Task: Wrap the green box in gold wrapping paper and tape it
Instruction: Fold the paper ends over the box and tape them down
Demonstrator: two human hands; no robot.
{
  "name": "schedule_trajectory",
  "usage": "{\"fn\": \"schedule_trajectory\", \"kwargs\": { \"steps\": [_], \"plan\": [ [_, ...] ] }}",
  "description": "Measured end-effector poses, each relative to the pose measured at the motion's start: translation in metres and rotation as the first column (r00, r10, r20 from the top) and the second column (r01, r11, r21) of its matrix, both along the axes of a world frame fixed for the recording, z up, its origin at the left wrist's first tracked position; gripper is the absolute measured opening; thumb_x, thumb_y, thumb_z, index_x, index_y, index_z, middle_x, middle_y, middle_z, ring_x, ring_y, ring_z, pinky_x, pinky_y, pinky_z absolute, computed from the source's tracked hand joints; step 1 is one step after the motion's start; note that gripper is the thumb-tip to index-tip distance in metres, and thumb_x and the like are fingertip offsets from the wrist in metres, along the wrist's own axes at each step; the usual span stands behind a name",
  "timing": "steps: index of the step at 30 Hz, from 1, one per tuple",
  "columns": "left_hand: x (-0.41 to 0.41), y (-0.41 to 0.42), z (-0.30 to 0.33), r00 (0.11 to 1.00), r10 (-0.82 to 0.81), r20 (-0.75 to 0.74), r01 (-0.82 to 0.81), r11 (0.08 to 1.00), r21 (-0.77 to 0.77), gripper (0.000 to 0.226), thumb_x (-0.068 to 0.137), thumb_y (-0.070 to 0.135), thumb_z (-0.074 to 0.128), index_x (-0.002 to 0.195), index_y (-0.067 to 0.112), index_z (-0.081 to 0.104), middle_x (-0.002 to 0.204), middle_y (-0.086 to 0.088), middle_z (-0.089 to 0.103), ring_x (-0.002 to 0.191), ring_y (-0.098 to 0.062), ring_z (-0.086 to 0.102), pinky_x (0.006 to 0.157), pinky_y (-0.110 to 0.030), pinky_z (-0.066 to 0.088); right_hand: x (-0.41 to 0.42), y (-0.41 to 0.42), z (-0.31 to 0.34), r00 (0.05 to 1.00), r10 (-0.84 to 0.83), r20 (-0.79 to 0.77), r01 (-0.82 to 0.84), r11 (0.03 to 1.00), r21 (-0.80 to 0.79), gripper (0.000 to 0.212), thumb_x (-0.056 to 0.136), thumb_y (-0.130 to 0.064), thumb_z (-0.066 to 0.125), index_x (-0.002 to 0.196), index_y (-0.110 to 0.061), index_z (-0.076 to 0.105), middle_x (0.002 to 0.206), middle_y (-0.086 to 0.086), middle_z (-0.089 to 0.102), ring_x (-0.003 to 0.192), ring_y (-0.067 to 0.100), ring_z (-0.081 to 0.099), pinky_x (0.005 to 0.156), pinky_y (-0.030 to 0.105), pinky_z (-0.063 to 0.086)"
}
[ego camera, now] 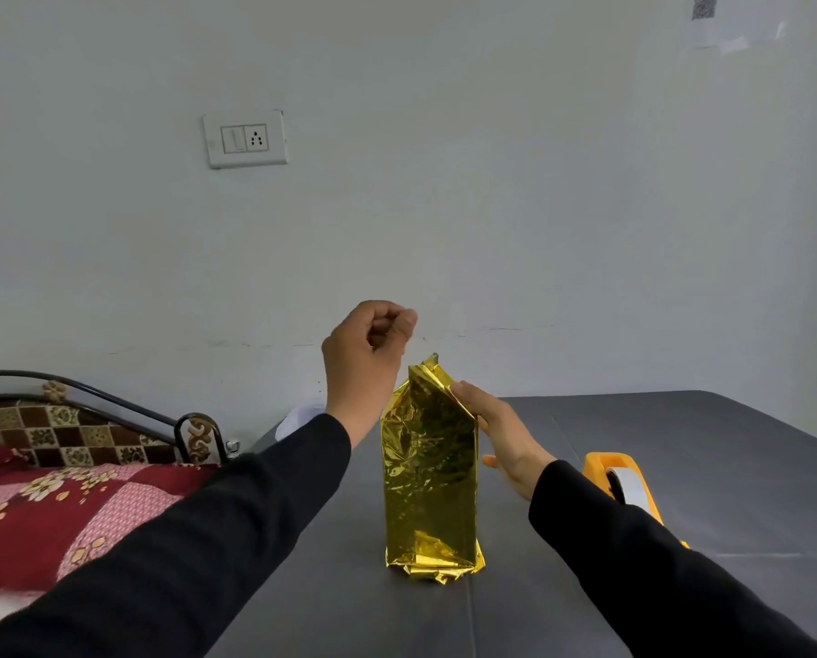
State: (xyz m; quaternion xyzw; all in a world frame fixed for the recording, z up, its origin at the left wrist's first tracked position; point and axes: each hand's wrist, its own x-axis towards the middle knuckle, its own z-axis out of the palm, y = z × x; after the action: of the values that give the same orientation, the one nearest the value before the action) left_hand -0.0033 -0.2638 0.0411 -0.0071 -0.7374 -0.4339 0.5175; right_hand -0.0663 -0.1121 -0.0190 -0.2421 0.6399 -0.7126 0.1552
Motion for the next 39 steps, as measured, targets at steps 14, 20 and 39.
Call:
{"fn": "schedule_trajectory", "kwargs": {
  "steps": [14,20,39],
  "plan": [
    [-0.029,0.137,-0.165,0.83,-0.3,0.47,0.423,0.888,-0.18,0.06,0.085,0.056,0.074,0.136,0.03,0.055,0.133,0.014,0.056,0.119,-0.002,0.051,0.099,-0.023,0.046,0.007,0.143,-0.048,0.588,-0.694,-0.415,0.806,0.543,0.234,0.026,0.086,-0.041,0.073,0.07,-0.021,0.073,0.094,-0.015,0.072,0.093,0.01,0.068,0.081,0.032,0.055],
    [-0.056,0.17,-0.214,0.654,-0.347,0.672,0.542,0.835,-0.097,0.102,0.073,0.084,0.061,0.158,0.038,0.029,0.164,0.026,0.021,0.149,-0.006,0.022,0.122,-0.044,0.029,0.0,0.187,-0.069,0.771,-0.623,-0.13,0.546,0.544,0.637,0.033,0.091,-0.046,0.067,0.083,-0.014,0.063,0.084,0.0,0.059,0.082,0.021,0.06,0.068,0.035,0.053],
    [-0.06,0.174,-0.228,0.667,-0.363,0.651,0.556,0.824,-0.111,0.1,0.075,0.088,0.056,0.157,0.05,0.013,0.162,0.037,0.009,0.15,0.002,0.022,0.121,-0.051,0.031,0.021,0.2,-0.091,0.764,-0.546,0.344,0.506,0.838,0.204,0.039,0.088,-0.022,0.081,0.117,0.0,0.068,0.133,0.011,0.064,0.125,0.031,0.059,0.102,0.056,0.052]
  ]
}}
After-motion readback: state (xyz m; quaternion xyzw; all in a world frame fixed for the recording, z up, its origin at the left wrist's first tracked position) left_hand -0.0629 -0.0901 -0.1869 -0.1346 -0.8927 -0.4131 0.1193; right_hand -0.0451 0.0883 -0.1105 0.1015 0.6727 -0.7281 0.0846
